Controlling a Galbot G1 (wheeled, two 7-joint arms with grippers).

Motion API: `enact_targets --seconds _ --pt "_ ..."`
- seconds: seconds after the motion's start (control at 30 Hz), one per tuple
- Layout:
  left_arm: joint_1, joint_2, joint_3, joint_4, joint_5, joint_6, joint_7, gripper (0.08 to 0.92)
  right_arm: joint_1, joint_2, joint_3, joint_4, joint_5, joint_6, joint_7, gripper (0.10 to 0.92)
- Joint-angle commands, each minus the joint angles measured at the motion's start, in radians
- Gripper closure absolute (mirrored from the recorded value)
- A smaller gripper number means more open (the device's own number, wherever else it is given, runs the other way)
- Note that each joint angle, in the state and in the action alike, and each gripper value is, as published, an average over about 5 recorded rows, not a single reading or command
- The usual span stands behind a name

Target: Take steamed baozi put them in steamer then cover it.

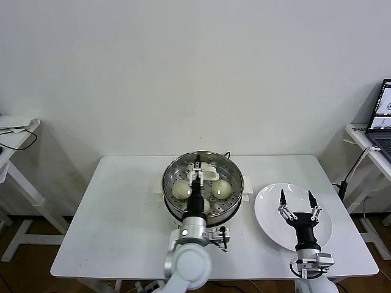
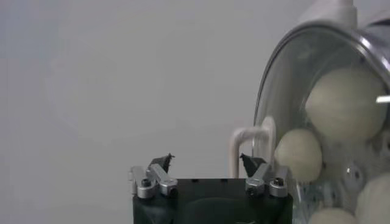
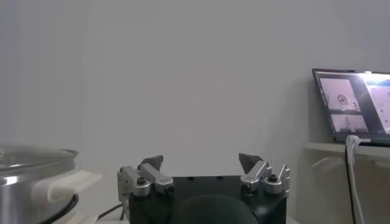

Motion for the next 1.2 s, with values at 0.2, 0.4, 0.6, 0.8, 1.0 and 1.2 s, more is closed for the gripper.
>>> enact_targets --seconds 0.2,0.4,0.6,0.8,1.0,1.2 --pt "0.264 0.183 -0.206 -0.383 -0.267 -0.06 -0.112 0.177 0.005 -0.006 -0.001 0.014 0.008 -0.012 0.003 0.203" --pt "0.373 0.175 -0.468 -0.467 -0.993 -0.206 -0.284 0.177 -0.013 -0.011 0.008 0.083 0.019 -0.092 0.0 0.203" --pt "0.424 0.1 -0.691 -0.386 -1.371 -0.39 -0.269 0.177 -0.021 -0.009 0.012 0.143 0.019 -0.141 -0.003 0.203" --pt "0.457 0.068 -0.743 -0.3 -1.439 -0.534 -0.221 0.177 -0.034 -0.006 0.012 0.183 0.026 -0.158 0.005 0.203" --pt "0.48 0.06 -0.728 -0.281 -1.448 -0.583 -0.213 0.177 -0.045 -0.004 0.016 0.201 0.027 -0.158 0.005 0.203" --pt "0.495 0.058 -0.711 -0.274 -1.453 -0.603 -0.212 0.177 -0.055 0.001 0.018 0.206 0.027 -0.157 0.008 0.203"
